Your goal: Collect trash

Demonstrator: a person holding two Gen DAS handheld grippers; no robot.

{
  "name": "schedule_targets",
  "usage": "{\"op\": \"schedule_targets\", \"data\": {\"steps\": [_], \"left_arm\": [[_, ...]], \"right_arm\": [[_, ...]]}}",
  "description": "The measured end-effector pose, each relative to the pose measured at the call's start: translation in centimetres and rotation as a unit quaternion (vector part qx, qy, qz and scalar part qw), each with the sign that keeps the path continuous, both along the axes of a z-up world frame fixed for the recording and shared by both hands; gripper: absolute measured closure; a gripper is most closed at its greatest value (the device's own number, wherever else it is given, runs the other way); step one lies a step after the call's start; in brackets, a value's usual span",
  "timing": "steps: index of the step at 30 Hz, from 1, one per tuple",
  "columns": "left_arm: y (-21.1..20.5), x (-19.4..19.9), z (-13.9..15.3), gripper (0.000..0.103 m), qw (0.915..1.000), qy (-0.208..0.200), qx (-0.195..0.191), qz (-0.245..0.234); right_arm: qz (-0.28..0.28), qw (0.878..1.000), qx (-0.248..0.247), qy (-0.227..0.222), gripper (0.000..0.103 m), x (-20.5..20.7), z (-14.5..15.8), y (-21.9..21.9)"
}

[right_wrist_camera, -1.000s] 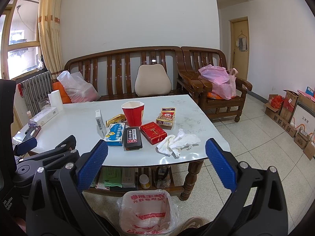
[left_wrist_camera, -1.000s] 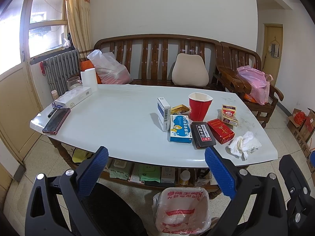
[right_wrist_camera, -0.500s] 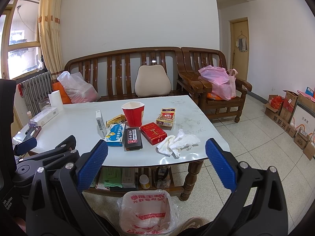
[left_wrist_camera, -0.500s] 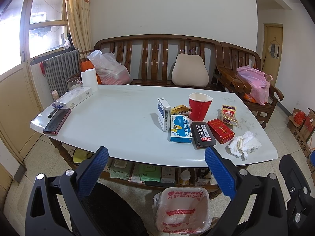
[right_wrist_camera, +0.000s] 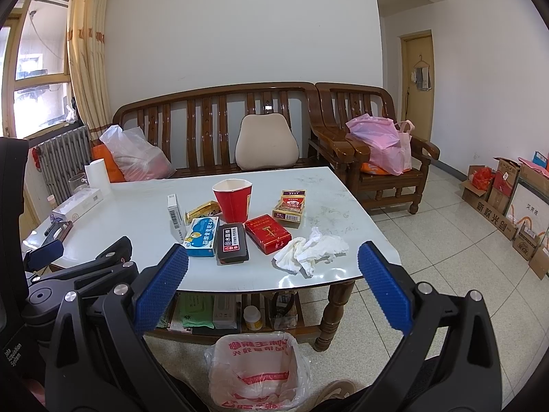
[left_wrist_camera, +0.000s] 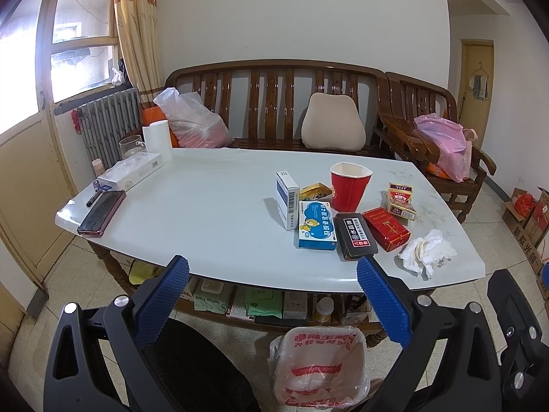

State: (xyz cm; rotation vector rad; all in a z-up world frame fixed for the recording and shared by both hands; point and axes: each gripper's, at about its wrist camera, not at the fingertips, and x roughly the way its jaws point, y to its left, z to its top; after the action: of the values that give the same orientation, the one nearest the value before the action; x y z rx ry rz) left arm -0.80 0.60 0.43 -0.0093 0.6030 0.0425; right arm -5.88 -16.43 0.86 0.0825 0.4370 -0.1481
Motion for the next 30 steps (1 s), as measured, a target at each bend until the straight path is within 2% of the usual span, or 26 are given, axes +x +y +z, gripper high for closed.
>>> {"op": "schedule_targets", "data": {"steps": [6,15,20,24,27,30], "left_arm": [[0.8,1.8,0.7,0.007,0.9987,0.043,-0.014,-0.024],[1.4,7.7,2.8,0.007,0.9945,0.091,-0.012,-0.051],[1.2,11.2,3.3,0.007,0.992,0.114,-0.007,-0.056],[0.3,13.8,3.0,0.007,0.9867,0.145,0.001,-0.073],[-0.2,15.9,2.7,0.007,0.9811,0.173,-0.002,-0.087],[-0.7,17.4,2.5,0.007,0.9792,0.184,0.013,-0.083]], "right_arm": [[0.009,1.0,-0.012,0.013,0.006,1.2,1.4,-1.2],[0.056,0.997,-0.028,0.053,0.006,5.7,2.7,-4.7],[0.1,0.988,-0.078,0.093,0.006,8.7,2.9,-5.3],[0.139,0.977,-0.089,0.132,0.006,11.0,2.9,-6.0],[0.15,0.972,-0.102,0.151,0.006,12.2,3.0,-6.3],[0.161,0.967,-0.107,0.166,0.006,13.4,2.9,-6.4]]}}
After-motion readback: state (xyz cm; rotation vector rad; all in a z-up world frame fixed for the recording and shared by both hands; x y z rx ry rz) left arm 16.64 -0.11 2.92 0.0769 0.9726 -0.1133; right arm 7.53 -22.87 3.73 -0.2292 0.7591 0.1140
